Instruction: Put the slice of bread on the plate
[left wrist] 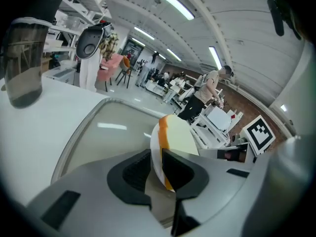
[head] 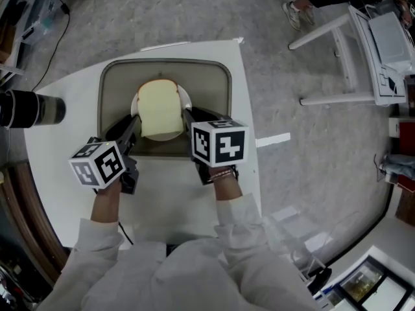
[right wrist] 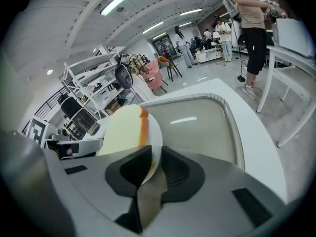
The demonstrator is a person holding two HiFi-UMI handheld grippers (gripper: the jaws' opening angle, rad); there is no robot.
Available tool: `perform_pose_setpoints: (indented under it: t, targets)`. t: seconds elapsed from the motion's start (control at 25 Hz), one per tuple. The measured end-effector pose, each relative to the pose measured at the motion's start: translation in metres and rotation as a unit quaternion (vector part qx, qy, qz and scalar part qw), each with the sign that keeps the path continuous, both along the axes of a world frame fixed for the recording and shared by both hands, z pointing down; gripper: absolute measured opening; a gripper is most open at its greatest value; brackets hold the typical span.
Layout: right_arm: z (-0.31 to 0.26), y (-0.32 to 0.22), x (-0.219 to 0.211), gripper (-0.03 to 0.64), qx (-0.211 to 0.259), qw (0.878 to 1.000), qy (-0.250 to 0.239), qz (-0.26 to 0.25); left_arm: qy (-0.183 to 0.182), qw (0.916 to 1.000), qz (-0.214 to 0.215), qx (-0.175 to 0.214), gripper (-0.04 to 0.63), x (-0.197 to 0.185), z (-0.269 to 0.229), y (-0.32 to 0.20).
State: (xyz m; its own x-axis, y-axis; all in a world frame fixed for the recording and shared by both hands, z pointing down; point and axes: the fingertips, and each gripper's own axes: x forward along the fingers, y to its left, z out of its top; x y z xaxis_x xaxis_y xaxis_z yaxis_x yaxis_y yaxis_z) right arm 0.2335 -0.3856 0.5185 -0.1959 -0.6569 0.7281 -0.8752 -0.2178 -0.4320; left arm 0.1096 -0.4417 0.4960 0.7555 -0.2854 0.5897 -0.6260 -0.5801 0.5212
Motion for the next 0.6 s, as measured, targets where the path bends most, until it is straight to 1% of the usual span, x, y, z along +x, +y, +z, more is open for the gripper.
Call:
perform_pose_setpoints:
  t: [0.08, 0.2, 0.28, 0.52, 0.6]
  targets:
    - [0.002, -0.001, -0.001, 0.069, 0.002, 1.000, 0.002, -0.001, -0.013, 0.9997, 0.003, 0.019, 0.064, 0.000, 0.003, -0.004]
    - [0.003, -0.004, -0.003, 0.069, 0.007, 1.000, 0.011, -0.004, -0.051, 0.9970, 0.010, 0.057, 0.064, -0.001, 0.009, -0.008]
    - [0.004, -0.006, -0.003, 0.068, 0.009, 1.000, 0.021, -0.002, -0.069, 0.9948, 0.013, 0.075, 0.064, -0.002, 0.011, -0.010]
    - [0.003, -0.006, -0.001, 0.069, 0.008, 0.999, 0.037, -0.003, -0.093, 0.9897, 0.028, 0.106, 0.064, -0.001, 0.013, -0.012]
    - [0.002, -0.006, -0.001, 0.069, 0.008, 0.999, 0.048, -0.008, -0.097, 0.9886, 0.032, 0.111, 0.064, -0.001, 0.013, -0.011]
